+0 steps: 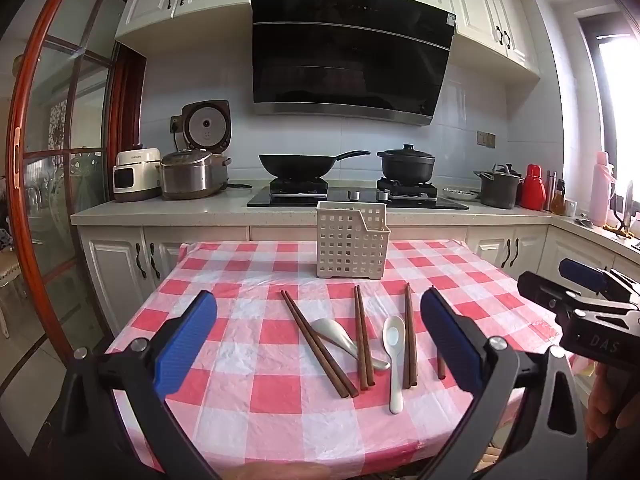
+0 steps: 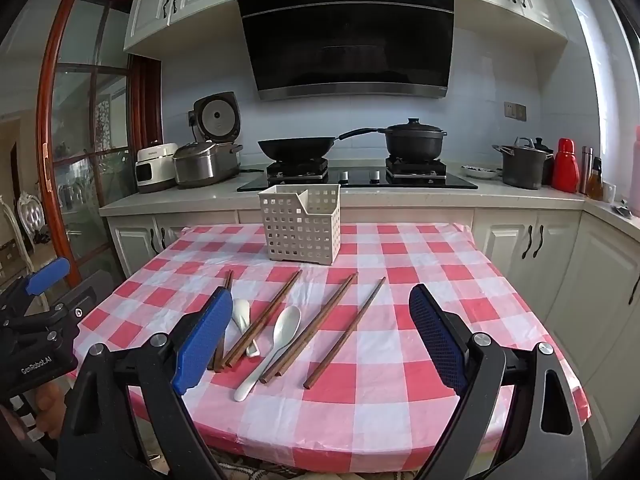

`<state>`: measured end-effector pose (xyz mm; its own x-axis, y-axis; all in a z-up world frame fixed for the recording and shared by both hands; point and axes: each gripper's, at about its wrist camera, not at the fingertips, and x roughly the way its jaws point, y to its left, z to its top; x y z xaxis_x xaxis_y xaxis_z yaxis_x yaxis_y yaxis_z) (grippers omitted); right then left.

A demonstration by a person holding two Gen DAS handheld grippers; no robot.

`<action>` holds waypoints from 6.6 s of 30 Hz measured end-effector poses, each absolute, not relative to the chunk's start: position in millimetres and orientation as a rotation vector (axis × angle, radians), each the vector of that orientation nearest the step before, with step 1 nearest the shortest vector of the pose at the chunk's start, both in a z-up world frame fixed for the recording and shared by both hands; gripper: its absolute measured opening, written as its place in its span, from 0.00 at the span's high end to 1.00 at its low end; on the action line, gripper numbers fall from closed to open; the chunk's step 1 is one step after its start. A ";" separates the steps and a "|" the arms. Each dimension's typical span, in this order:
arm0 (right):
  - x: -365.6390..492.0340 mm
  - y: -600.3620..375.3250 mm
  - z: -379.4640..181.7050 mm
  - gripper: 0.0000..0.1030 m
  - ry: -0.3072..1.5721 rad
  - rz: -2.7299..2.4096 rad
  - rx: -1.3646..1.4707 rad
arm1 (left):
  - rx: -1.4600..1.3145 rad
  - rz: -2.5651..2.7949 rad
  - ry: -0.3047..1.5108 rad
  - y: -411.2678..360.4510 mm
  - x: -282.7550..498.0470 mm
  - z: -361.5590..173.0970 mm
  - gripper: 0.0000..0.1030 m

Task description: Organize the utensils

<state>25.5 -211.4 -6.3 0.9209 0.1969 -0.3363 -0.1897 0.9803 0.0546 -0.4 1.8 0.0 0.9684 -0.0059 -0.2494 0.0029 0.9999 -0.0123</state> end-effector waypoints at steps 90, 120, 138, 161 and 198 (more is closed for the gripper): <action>51.6 -228.8 -25.0 0.18 0.440 0.124 0.081 | -0.027 0.006 0.343 6.7 9.9 -20.7 0.04; 227.1 -245.4 -112.7 0.65 0.865 0.037 0.158 | -0.109 0.063 0.876 46.0 172.4 -93.8 0.05; 280.3 -216.5 -125.0 0.85 0.882 0.018 -0.004 | -0.195 0.198 0.937 82.7 252.9 -104.2 0.29; 289.0 -228.9 -123.1 0.87 0.910 0.055 0.049 | -0.125 0.247 0.967 62.4 302.7 -119.0 0.69; 199.1 -252.7 -22.1 0.94 0.546 0.137 0.128 | -0.192 0.031 0.584 57.7 179.2 -20.8 0.94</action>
